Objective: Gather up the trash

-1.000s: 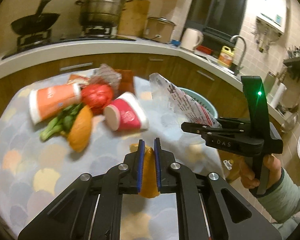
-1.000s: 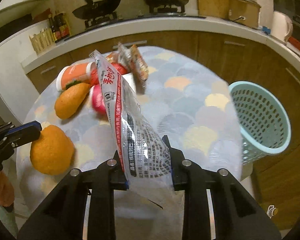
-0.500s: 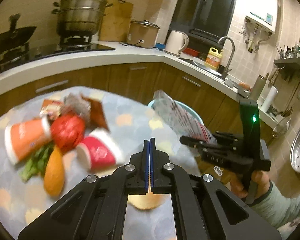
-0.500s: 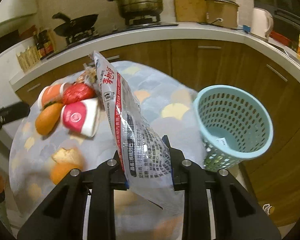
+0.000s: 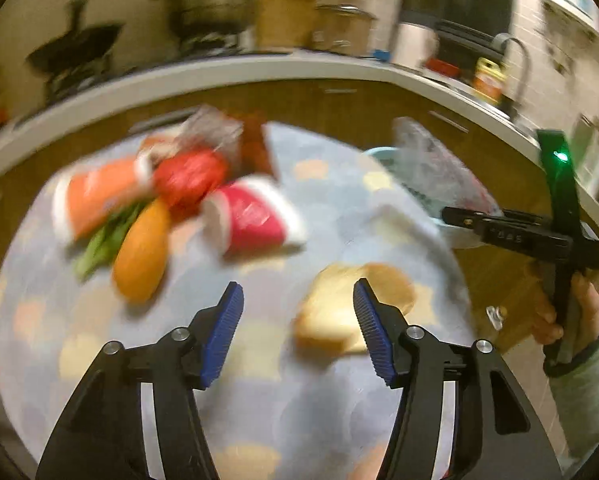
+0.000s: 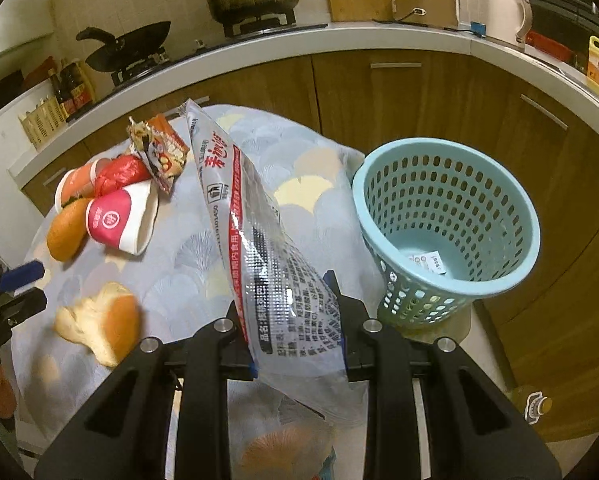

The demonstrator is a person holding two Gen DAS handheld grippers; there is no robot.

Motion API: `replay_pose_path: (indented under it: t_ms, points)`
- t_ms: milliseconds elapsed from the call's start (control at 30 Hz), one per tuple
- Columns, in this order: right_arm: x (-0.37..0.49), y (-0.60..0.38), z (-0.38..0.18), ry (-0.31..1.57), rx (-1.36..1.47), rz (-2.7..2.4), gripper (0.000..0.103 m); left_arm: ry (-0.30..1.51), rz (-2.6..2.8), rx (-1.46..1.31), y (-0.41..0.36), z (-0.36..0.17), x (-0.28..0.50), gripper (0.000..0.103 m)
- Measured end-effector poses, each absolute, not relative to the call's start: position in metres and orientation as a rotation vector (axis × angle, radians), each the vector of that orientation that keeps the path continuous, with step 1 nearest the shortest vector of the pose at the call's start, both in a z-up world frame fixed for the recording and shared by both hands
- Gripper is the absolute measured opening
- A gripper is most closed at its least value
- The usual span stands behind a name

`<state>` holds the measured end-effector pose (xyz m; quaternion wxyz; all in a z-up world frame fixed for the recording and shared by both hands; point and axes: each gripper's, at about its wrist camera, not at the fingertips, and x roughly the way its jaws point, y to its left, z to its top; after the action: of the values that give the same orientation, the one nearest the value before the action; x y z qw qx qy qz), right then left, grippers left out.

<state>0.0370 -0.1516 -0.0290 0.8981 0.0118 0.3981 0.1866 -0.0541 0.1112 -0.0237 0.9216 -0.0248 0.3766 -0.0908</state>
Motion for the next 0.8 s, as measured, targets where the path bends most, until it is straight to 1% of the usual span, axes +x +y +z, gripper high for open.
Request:
replay_pose_path:
  t_ms: [133,267,433,500,533,567,600,633,667,700,733,800]
  points:
    - [0.033,-0.147,-0.031,0.822,0.014,0.390,0.023,0.827,-0.174,-0.163,0.122,-0.051,-0.056,0.057]
    - [0.031,-0.144,-0.030,0.823,0.005,0.391,0.023,0.838,-0.224,-0.257,0.122,-0.057,-0.048,0.057]
    - [0.032,-0.146,-0.031,0.822,0.006,0.391,0.023,0.847,-0.269,-0.230,0.102,-0.061,-0.045,0.057]
    - [0.033,-0.147,-0.033,0.831,0.012,0.392,0.024,0.861,-0.279,-0.231,0.095,-0.063,-0.041,0.059]
    - [0.034,-0.148,-0.034,0.832,0.016,0.391,0.024,0.877,-0.283,-0.236,0.092,-0.067,-0.037,0.058]
    - [0.035,-0.150,-0.035,0.833,0.018,0.389,0.023,0.884,-0.286,-0.240,0.090,-0.069,-0.034,0.055]
    - [0.035,-0.150,-0.035,0.833,0.020,0.388,0.023,0.882,-0.284,-0.238,0.087,-0.070,-0.032,0.045]
    - [0.035,-0.151,-0.035,0.832,0.022,0.387,0.023,0.883,-0.276,-0.233,0.085,-0.069,-0.029,0.043]
    - [0.035,-0.152,-0.036,0.831,0.021,0.386,0.023,0.881,-0.263,-0.222,0.084,-0.069,-0.027,0.032]
    - [0.035,-0.153,-0.036,0.828,0.020,0.384,0.023,0.876,-0.246,-0.209,0.083,-0.067,-0.025,0.013]
    - [0.035,-0.154,-0.036,0.824,0.019,0.384,0.023,0.876,-0.238,-0.204,0.083,-0.066,-0.023,0.004]
    - [0.034,-0.157,-0.034,0.811,0.020,0.382,0.023,0.886,-0.258,-0.222,0.084,-0.065,-0.020,0.004]
